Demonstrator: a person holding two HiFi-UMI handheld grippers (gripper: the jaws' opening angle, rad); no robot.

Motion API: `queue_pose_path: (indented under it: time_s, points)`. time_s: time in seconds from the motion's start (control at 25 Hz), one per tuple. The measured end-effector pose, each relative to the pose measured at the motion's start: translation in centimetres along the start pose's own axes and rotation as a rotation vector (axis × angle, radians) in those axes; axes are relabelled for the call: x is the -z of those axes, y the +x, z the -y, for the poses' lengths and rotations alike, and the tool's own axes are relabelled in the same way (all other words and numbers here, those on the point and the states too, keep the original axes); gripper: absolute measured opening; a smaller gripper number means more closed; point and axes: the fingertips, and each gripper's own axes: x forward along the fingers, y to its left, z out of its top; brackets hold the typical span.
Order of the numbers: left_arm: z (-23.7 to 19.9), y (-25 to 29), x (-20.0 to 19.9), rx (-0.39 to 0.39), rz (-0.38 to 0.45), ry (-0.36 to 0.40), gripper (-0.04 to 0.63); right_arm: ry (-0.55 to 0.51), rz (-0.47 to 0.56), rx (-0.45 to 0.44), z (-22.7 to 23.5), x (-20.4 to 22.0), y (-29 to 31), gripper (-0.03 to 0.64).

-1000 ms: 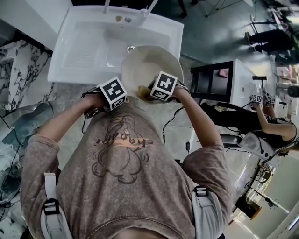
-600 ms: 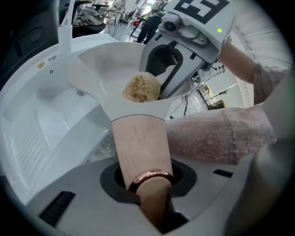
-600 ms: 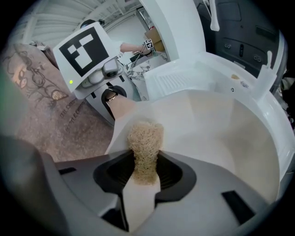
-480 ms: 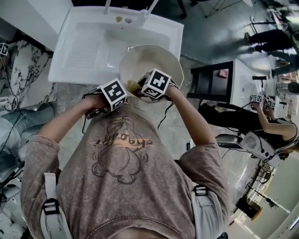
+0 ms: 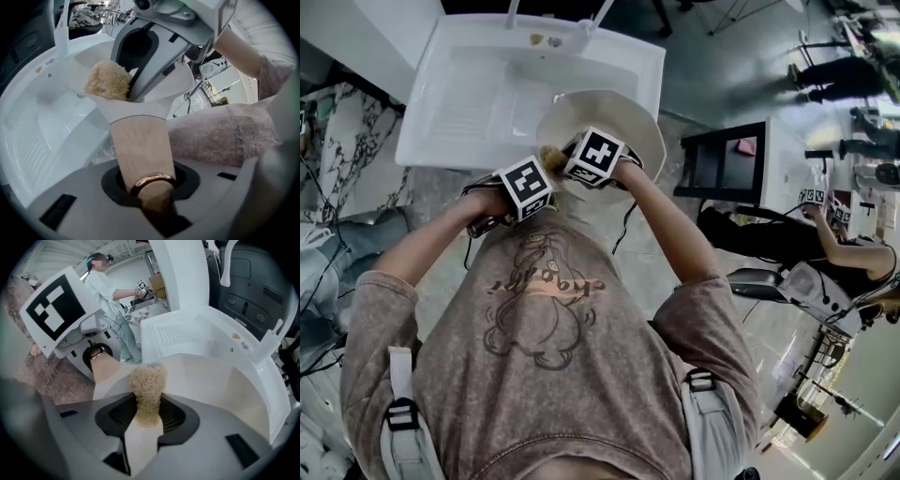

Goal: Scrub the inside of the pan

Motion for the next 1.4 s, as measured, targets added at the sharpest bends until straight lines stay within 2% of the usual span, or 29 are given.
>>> queue_pose_path:
  time_s: [0.36, 0.56, 1.12, 1.24, 1.4]
  points:
    - [0.9, 0.1, -0.2, 0.004, 0.001, 0.000, 0.107, 0.051, 0.096, 0.202, 4.9, -2.3, -0.2, 0.155]
    - [0.9, 0.1, 0.0, 0.002, -0.003, -0.003, 0.110, 0.067, 0.093, 0.262, 6.7, -2.4, 0.4, 0.156]
    - [1.4, -0.2, -0.5, 0.027, 0.019, -0.015, 0.115, 0.161, -0.016, 0.438, 13.5, 1.5, 0.7, 0.156]
    - [1.4, -0.4, -0.7, 0.035, 0.031, -0.027, 0.115, 0.178, -0.025, 0.447, 14.5, 2.1, 0.5, 0.156]
    - [1.5, -0.5, -0.9, 0.040, 0.041, -0.036, 0.115, 0.173, -0.112, 0.496, 15.2, 4.2, -0.5, 0.156]
